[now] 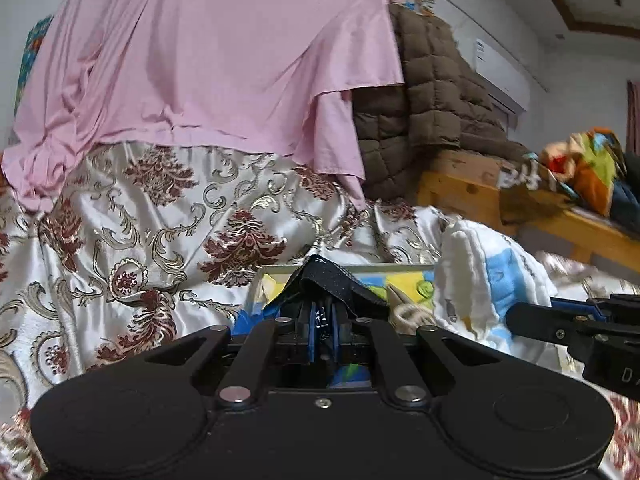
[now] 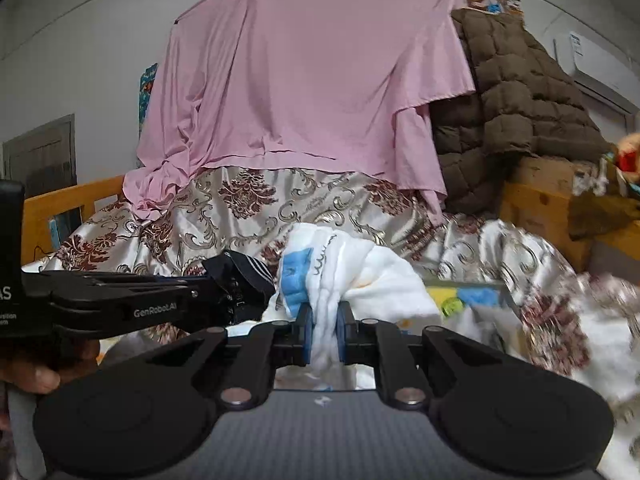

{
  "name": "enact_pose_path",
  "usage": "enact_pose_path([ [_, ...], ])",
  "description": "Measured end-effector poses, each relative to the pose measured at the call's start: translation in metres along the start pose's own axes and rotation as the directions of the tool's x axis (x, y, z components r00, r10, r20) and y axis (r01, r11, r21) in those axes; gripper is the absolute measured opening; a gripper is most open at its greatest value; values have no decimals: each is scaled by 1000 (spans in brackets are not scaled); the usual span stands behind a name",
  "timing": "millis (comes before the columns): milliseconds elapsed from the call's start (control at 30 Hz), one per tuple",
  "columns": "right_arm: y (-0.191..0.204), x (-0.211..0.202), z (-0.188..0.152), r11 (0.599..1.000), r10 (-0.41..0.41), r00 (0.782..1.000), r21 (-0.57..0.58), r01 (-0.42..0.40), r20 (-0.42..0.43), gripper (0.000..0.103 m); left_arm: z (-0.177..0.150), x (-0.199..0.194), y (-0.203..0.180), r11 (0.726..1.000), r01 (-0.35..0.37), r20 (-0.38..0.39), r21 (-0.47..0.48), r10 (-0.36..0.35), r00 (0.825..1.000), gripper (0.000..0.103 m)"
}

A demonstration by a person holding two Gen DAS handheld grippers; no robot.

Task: Organize soft objects
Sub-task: 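Carry the black sock and white-blue towel over the cartoon tray and lower them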

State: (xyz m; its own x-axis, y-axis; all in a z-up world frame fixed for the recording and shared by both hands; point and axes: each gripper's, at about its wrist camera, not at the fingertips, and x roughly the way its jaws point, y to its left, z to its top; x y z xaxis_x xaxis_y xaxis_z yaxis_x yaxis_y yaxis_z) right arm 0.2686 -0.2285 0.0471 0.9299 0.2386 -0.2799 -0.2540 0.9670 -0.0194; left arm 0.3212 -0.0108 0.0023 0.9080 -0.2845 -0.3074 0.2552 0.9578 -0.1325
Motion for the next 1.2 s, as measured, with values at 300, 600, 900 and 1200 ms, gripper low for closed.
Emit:
enact_pose_path([
  [300,21,69,19,1000,-4,996,-25,2,-86,14,-1,45,53,987,30,-58,-155,-39,998,8],
  [600,38,126,12,998,-50,976,-43,42,-212,14,-18,78,87,961,49,-131,-271,-88,987,8],
  [900,37,157,8,996,-87,952,-17,86,-294,14,-30,95,91,948,92,-183,-306,-153,971,9],
  [1200,36,161,3,995,-99,936,-27,95,-338,18,-32,98,88,950,100,-200,-297,-165,966,16],
])
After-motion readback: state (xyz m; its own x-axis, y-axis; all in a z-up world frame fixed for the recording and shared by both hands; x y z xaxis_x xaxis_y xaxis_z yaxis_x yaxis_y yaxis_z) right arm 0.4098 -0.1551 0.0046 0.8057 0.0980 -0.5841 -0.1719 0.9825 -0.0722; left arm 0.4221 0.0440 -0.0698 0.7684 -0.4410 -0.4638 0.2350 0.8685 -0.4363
